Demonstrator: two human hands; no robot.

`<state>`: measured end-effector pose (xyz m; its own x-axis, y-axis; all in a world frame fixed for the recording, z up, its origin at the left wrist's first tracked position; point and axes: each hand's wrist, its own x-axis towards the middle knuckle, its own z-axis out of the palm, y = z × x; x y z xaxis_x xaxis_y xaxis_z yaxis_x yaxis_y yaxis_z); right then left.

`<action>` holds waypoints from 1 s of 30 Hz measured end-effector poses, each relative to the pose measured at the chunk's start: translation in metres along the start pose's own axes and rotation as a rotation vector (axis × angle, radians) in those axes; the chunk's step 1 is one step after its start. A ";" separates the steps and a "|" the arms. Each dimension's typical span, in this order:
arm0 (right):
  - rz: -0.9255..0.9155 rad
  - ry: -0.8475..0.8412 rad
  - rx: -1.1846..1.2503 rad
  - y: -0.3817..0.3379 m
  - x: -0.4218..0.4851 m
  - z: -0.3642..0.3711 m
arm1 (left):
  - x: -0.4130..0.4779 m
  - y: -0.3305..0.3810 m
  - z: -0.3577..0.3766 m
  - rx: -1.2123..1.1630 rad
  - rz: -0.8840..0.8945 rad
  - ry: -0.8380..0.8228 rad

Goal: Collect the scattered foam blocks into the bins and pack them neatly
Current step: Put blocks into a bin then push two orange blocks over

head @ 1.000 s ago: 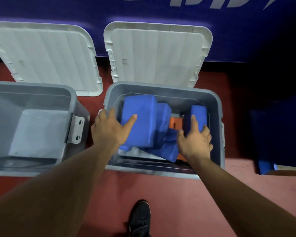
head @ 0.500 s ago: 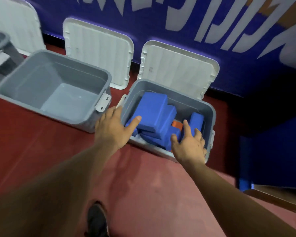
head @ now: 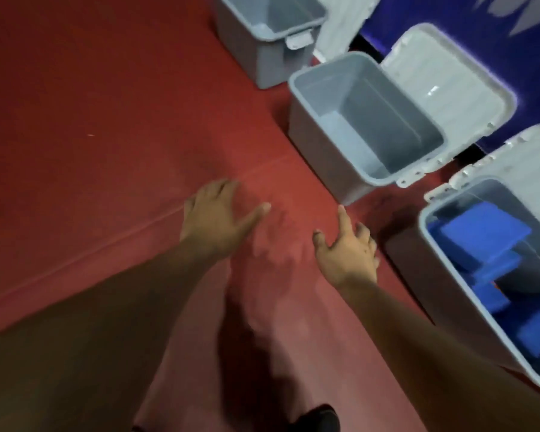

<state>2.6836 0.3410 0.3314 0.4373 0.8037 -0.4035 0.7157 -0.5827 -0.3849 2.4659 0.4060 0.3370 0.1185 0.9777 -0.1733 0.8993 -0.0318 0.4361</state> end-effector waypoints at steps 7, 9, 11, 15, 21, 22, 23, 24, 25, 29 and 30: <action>-0.314 -0.108 -0.041 -0.216 -0.114 0.154 | -0.087 -0.266 -0.116 0.039 -0.256 0.096; -0.391 -0.135 -0.066 -0.264 -0.150 0.198 | -0.117 -0.328 -0.138 0.033 -0.349 0.112; -0.446 -0.191 -0.098 -0.307 -0.187 0.242 | -0.148 -0.386 -0.155 0.019 -0.421 0.110; -0.605 -0.310 -0.187 -0.374 -0.254 0.321 | -0.217 -0.493 -0.177 -0.002 -0.546 0.107; -0.806 -0.387 -0.278 -0.462 -0.332 0.417 | -0.295 -0.617 -0.209 -0.034 -0.840 0.179; -0.839 -0.394 -0.287 -0.476 -0.342 0.431 | -0.304 -0.634 -0.214 -0.048 -0.889 0.193; -0.870 -0.401 -0.296 -0.490 -0.354 0.444 | -0.313 -0.650 -0.217 -0.055 -0.934 0.208; -0.900 -0.413 -0.306 -0.503 -0.365 0.458 | -0.322 -0.666 -0.221 -0.060 -0.977 0.223; -0.927 -0.429 -0.315 -0.515 -0.375 0.472 | -0.331 -0.682 -0.223 -0.064 -1.017 0.240; -1.025 -0.463 -0.412 -0.559 -0.404 0.545 | -0.354 -0.754 -0.232 -0.092 -1.169 0.271; -1.030 -0.470 -0.436 -0.571 -0.409 0.565 | -0.357 -0.772 -0.236 -0.115 -1.205 0.277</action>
<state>1.7878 0.2768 0.2475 -0.6199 0.6922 -0.3696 0.7748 0.4655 -0.4277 1.6302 0.1308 0.2701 -0.8629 0.3825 -0.3304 0.3297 0.9214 0.2057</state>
